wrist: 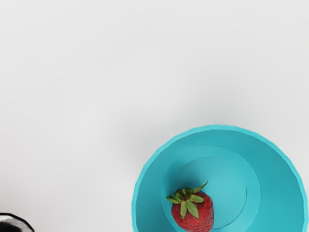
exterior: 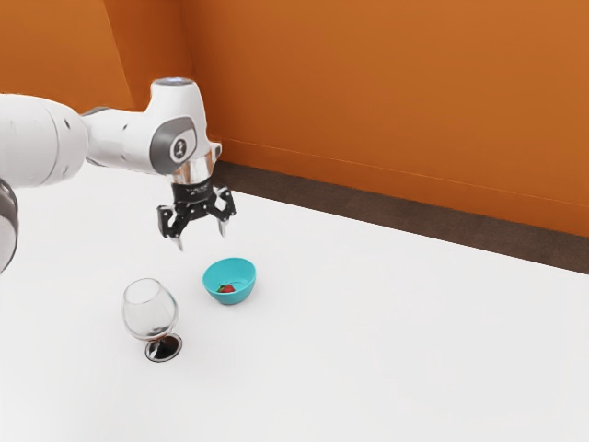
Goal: Take strawberry from the bowl
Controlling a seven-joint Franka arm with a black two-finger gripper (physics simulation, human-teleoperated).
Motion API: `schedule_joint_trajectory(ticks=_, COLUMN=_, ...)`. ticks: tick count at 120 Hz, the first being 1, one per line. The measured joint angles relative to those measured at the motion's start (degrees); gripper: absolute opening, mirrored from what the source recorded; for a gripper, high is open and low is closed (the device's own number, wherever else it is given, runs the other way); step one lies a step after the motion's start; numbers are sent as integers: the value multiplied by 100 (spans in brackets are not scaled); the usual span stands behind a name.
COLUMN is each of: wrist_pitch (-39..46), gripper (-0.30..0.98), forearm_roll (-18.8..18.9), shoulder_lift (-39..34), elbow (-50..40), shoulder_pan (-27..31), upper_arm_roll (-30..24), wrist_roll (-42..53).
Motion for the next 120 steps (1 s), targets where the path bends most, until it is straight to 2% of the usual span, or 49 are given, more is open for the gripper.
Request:
schedule_joint_trajectory(ticks=16, wrist_pitch=289, gripper=66, forearm_roll=-196, shoulder_lift=363, elbow=16, shoulder_pan=-9, upper_arm_roll=-20, wrist_roll=-586)
schedule_joint_trajectory(ticks=35, wrist_pitch=503, gripper=55, forearm_roll=-318, shoulder_lift=418, elbow=-67, shoulder_pan=-48, upper_arm_roll=-26, wrist_roll=-1133)
schedule_joint_trajectory(ticks=65, wrist_pitch=699, gripper=42, forearm_roll=-366, shoulder_lift=608, elbow=-146, shoulder_pan=-100, upper_arm_roll=-46, wrist_roll=-1752)
schedule_joint_trajectory(ticks=120, wrist_pitch=894, gripper=33, forearm_roll=-392, shoulder_lift=827, elbow=-194, shoulder_pan=-168, upper_arm_roll=-176, wrist_roll=-2390)
